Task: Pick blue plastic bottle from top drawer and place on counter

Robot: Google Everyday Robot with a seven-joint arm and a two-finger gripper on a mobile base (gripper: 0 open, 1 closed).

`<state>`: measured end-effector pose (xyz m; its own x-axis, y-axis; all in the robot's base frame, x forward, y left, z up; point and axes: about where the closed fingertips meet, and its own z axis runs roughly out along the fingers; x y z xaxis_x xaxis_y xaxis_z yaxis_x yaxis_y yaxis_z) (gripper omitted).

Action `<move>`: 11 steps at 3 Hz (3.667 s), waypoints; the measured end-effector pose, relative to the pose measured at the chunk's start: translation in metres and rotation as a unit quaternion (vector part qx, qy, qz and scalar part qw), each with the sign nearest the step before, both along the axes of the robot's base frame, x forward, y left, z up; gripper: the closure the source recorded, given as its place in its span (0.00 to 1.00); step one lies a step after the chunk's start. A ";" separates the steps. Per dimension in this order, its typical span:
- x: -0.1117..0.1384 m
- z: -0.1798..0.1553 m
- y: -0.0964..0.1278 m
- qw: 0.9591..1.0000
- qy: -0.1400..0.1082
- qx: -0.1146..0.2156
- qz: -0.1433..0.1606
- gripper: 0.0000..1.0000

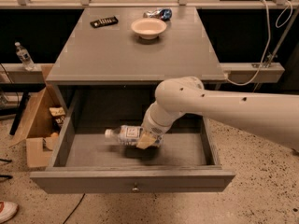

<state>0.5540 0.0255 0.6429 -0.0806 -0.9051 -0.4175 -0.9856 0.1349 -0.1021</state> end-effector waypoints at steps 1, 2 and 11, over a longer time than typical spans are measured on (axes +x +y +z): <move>0.000 0.069 -0.035 0.999 -0.037 0.022 0.003 1.00; 0.005 0.130 -0.060 0.997 -0.067 0.033 0.015 1.00; 0.161 0.242 -0.040 0.991 -0.086 0.036 -0.100 0.96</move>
Offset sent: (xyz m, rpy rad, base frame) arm 0.0086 -0.0942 0.1987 0.0917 -0.1999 0.0358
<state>0.7147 -0.0145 0.8846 -0.1779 -0.8459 -0.5028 -0.9072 0.3390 -0.2492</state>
